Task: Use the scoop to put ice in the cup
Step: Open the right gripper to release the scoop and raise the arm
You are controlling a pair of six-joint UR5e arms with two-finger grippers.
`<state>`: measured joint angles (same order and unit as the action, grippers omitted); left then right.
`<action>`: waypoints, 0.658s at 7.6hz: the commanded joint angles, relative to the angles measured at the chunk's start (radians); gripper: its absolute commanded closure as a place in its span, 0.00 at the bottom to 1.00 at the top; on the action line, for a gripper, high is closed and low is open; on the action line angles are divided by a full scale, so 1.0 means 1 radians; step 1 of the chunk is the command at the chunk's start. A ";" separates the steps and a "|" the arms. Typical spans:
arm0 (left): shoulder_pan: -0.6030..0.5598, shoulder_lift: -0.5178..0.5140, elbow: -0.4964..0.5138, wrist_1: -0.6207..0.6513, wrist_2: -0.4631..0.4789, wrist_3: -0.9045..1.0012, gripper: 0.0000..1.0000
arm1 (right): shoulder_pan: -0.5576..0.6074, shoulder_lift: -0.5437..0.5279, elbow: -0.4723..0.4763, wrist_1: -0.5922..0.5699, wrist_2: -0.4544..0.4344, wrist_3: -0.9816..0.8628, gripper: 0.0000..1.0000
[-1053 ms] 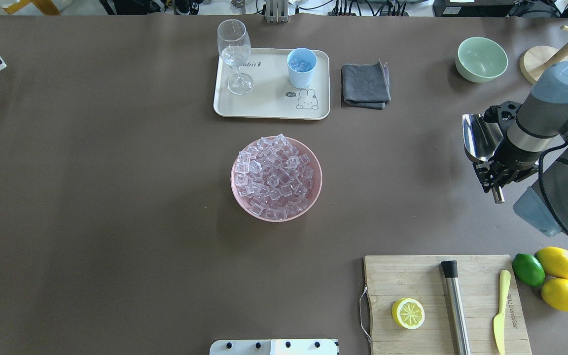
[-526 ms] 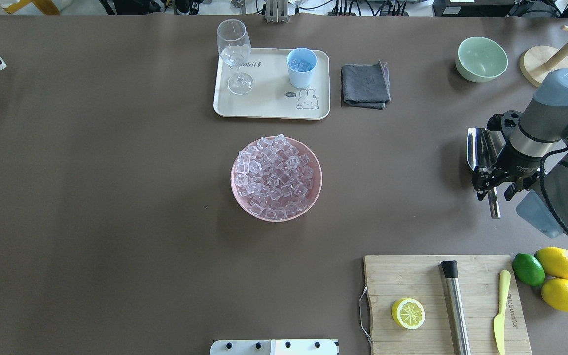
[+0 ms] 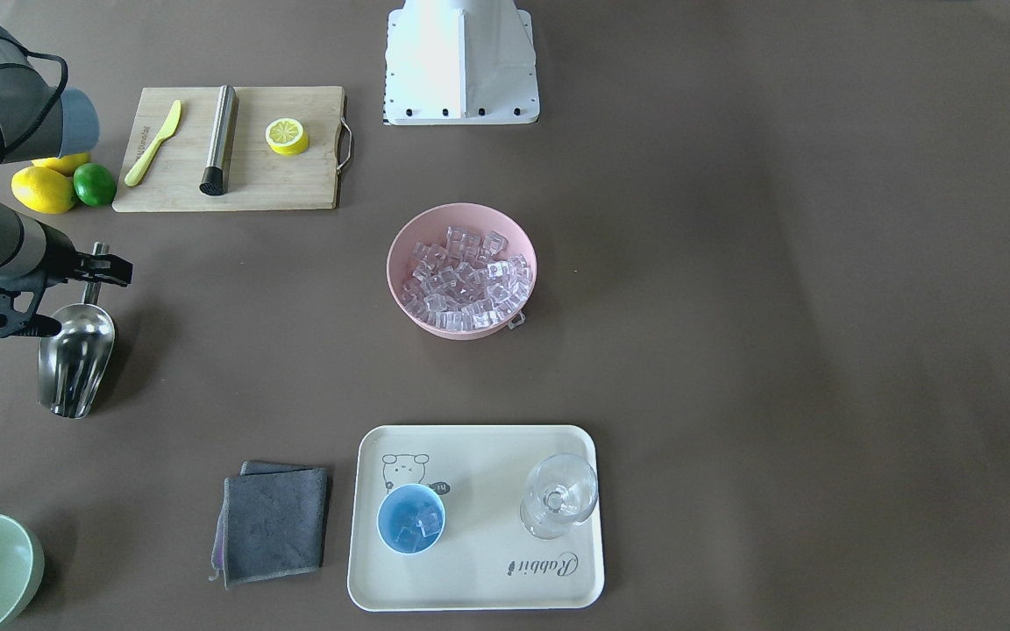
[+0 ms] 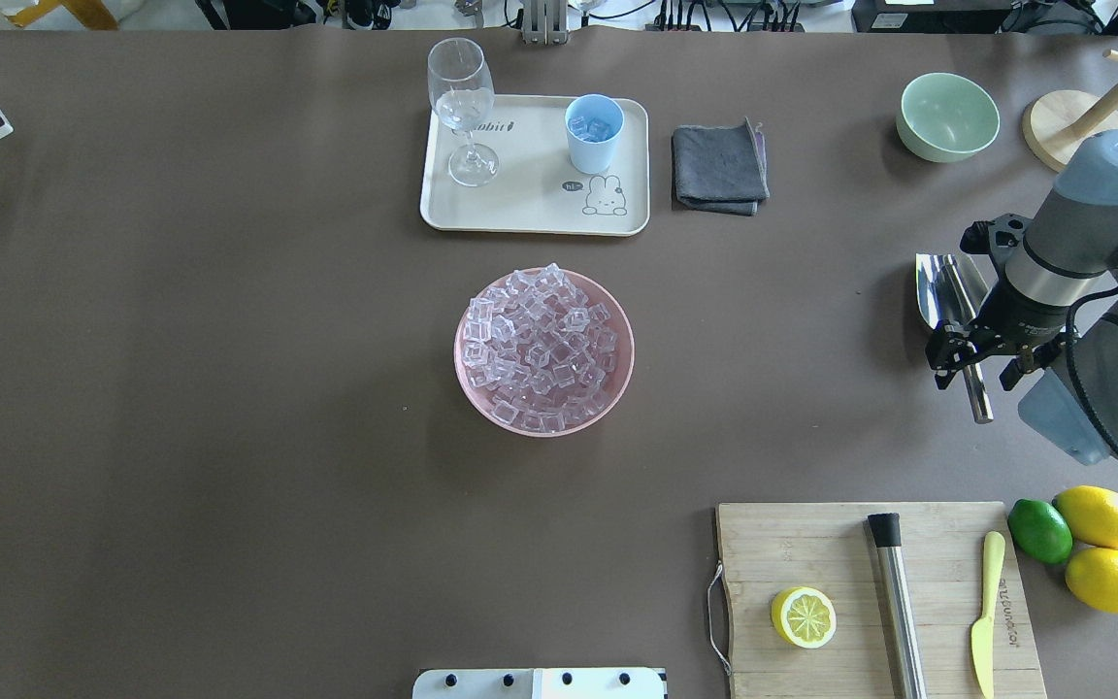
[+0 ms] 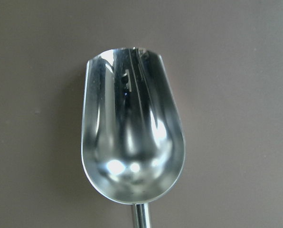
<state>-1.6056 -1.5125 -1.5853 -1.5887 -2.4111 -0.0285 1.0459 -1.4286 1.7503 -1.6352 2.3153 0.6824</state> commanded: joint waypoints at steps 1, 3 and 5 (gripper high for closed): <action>0.000 0.000 0.001 0.000 0.000 -0.001 0.02 | 0.193 -0.009 0.073 -0.009 0.012 -0.012 0.00; 0.001 0.000 0.004 0.001 0.000 -0.001 0.02 | 0.366 -0.077 0.069 -0.011 0.073 -0.252 0.00; 0.003 -0.002 0.007 0.003 0.000 -0.001 0.02 | 0.518 -0.144 0.011 -0.096 0.072 -0.629 0.00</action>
<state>-1.6048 -1.5126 -1.5811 -1.5871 -2.4114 -0.0298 1.4242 -1.5179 1.8127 -1.6640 2.3802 0.3645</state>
